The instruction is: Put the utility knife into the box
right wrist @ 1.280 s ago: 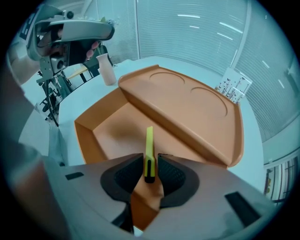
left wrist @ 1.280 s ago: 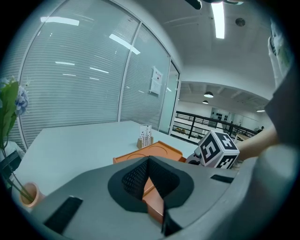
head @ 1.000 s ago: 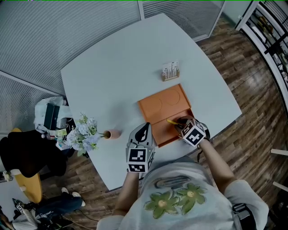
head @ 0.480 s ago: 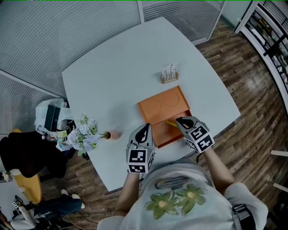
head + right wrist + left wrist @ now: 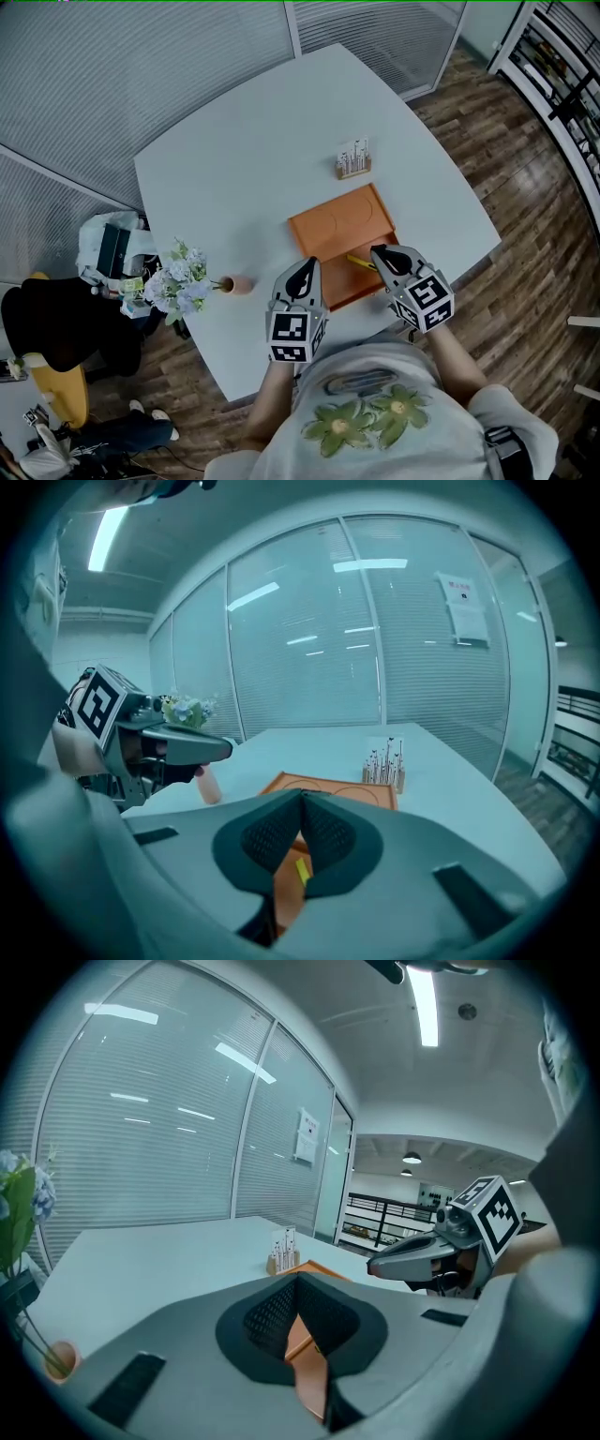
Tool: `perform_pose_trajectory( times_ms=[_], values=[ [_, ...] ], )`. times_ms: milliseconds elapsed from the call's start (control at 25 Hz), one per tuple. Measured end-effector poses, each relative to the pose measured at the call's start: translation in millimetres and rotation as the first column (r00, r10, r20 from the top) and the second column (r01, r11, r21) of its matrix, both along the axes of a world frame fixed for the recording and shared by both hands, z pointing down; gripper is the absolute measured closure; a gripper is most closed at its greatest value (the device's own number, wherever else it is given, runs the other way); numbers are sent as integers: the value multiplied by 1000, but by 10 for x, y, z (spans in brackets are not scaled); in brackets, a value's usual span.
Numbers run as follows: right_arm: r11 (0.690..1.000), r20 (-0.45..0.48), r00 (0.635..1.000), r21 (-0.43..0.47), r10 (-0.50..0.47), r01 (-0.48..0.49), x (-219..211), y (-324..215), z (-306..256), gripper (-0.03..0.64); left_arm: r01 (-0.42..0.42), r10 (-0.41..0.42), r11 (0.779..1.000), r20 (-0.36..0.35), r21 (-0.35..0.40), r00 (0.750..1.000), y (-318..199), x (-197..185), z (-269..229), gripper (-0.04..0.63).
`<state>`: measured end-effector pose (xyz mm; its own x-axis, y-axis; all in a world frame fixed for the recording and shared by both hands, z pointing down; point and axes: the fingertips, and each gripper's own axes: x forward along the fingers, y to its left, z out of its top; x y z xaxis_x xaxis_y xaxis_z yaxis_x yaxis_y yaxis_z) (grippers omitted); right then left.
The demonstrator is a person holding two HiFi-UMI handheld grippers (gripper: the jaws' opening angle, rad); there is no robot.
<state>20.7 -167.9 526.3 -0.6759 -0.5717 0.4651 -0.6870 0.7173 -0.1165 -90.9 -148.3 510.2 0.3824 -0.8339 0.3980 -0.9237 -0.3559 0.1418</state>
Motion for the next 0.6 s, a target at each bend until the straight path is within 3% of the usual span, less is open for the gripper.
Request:
perform_pose_trajectory(
  times_ms=[600],
  values=[
    [1000,43,999,27,13,-14,28,41,-125,614,-6,6,1000,4,22,1000,13,76,-95,592]
  ],
)
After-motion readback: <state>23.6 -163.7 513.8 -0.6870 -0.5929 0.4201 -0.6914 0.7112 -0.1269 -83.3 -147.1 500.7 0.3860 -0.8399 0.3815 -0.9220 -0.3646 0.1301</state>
